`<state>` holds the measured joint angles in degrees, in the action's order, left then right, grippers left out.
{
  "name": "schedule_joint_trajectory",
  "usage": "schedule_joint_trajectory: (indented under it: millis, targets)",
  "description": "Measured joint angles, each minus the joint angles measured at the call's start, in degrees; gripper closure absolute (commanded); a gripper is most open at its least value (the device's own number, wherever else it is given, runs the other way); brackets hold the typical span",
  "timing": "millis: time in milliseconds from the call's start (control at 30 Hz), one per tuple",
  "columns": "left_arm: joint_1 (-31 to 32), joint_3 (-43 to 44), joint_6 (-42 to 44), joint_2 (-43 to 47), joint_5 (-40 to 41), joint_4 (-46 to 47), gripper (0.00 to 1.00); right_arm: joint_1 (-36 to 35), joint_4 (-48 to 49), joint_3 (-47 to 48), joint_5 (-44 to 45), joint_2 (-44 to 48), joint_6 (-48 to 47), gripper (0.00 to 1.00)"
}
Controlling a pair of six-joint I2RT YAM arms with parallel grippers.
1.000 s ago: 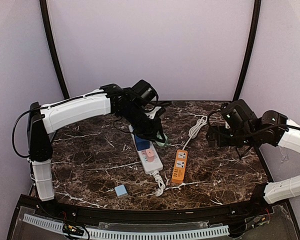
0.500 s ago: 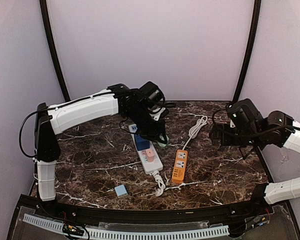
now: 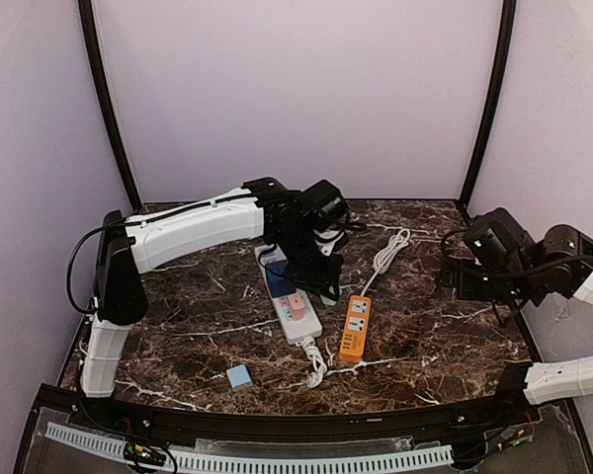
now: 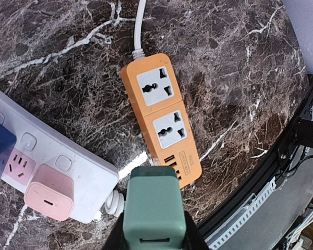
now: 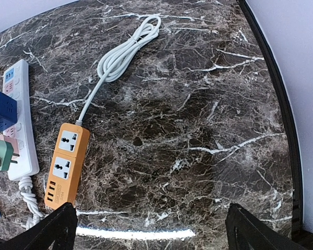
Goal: Insert the plug
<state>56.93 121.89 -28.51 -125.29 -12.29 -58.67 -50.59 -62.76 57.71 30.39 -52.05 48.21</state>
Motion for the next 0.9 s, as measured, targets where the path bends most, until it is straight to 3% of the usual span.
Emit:
schedule_joint_trajectory:
  millis: [600,900]
  targets:
    - [6.69,12.39,-6.84,-10.86,5.33,-1.31,0.99,0.0,-5.29,-1.51,-0.13,5.55,6.54,0.01]
    - [7.63,14.34,-8.0,-13.9,7.54,-1.4,0.99,0.0,-5.7,-2.38,-0.46,6.19,7.08,0.01]
